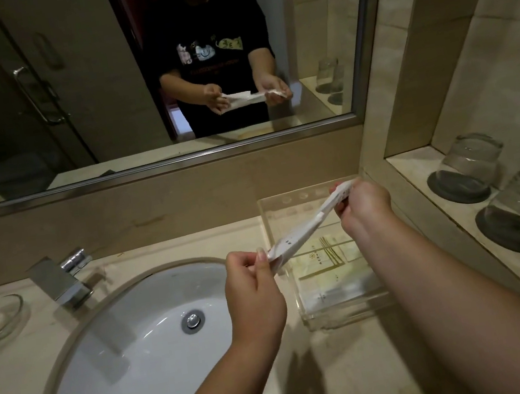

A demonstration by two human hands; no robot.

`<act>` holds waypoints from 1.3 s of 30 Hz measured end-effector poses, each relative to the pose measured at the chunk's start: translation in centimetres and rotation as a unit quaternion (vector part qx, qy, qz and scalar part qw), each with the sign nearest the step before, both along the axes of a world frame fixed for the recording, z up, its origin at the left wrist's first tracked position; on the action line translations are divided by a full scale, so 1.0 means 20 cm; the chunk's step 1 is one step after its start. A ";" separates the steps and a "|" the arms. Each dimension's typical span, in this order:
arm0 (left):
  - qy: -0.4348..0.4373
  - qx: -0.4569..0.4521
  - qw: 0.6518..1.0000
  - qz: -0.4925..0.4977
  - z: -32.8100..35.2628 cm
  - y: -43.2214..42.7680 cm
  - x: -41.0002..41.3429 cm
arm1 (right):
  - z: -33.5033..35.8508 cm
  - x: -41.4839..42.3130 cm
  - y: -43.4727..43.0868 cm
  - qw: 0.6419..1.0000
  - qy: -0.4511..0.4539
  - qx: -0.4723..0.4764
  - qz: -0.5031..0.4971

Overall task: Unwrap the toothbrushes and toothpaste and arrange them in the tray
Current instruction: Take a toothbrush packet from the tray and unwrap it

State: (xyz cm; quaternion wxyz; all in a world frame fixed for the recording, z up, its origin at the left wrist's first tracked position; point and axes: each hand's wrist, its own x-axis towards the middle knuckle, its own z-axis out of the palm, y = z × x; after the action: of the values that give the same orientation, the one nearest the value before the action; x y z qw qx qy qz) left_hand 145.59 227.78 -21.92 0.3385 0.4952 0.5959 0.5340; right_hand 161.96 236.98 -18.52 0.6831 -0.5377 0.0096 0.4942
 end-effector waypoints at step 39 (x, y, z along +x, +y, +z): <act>-0.206 -0.057 0.958 -0.194 0.16 0.16 0.08 | -0.04 -0.12 -0.26 0.980 -0.156 0.053 0.108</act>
State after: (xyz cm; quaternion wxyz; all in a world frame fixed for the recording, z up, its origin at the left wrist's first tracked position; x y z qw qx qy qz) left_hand 147.17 230.90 -18.73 0.5783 0.4603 0.4353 0.5139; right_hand 159.48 231.69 -19.36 0.6463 -0.5690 -0.1819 0.4748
